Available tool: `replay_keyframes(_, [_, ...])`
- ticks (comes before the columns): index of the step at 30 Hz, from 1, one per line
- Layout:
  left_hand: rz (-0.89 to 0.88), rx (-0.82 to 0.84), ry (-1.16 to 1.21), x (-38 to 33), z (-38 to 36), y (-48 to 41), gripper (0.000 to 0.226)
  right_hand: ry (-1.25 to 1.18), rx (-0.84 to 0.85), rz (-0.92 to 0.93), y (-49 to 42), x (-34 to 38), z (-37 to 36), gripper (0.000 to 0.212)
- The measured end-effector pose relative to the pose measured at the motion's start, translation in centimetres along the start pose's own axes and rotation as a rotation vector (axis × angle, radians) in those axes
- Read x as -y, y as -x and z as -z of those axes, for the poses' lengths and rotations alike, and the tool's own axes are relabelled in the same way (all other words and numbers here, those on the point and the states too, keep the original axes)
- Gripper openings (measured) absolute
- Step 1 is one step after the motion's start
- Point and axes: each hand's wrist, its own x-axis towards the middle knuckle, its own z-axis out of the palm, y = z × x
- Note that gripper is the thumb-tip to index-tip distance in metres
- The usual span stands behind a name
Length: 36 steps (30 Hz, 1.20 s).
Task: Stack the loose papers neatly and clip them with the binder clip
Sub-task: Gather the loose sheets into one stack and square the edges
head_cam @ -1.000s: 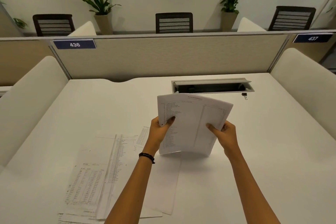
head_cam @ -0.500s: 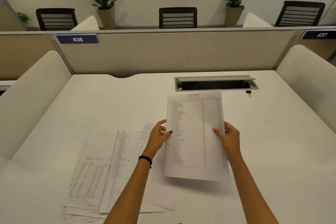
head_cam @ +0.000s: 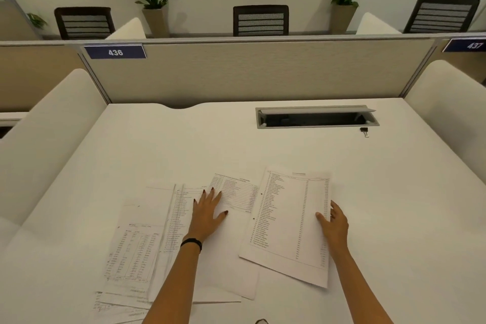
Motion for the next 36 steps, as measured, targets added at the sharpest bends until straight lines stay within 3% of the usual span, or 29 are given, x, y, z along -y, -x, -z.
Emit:
replay_keyframes(2, [0.002,0.009,-0.028,0.5,-0.7,0.1,0.109,0.048,0.01,0.031,0.1,-0.5,0.1,0.053])
replay_keyframes(4, [0.023,-0.005,-0.025,0.6,-1.3,0.0,0.123,0.096,-0.006,0.065,0.1,-1.0,0.0,0.058])
replay_keyframes(14, [0.105,-0.055,0.019,-0.9,-1.7,-1.3,0.133,0.636,0.053,0.307,-0.6,-4.4,-0.1,0.055])
replay_keyframes(20, [0.16,-0.062,0.105,-1.7,-1.7,-2.7,0.13,0.818,0.056,0.378,-0.8,-4.9,-0.5,0.065])
replay_keyframes(24, [0.196,-0.056,0.142,-2.8,-1.3,-3.2,0.092,0.885,0.075,0.4,-0.9,-4.6,-1.0,0.071])
replay_keyframes(26, [0.179,-0.063,0.164,-3.1,-1.4,-3.5,0.084,0.9,0.092,0.402,-0.9,-4.4,-1.3,0.071])
replay_keyframes(36, [0.112,-0.048,0.308,-4.6,-2.1,-3.4,0.072,0.907,0.152,0.408,0.3,-4.3,-4.4,0.085])
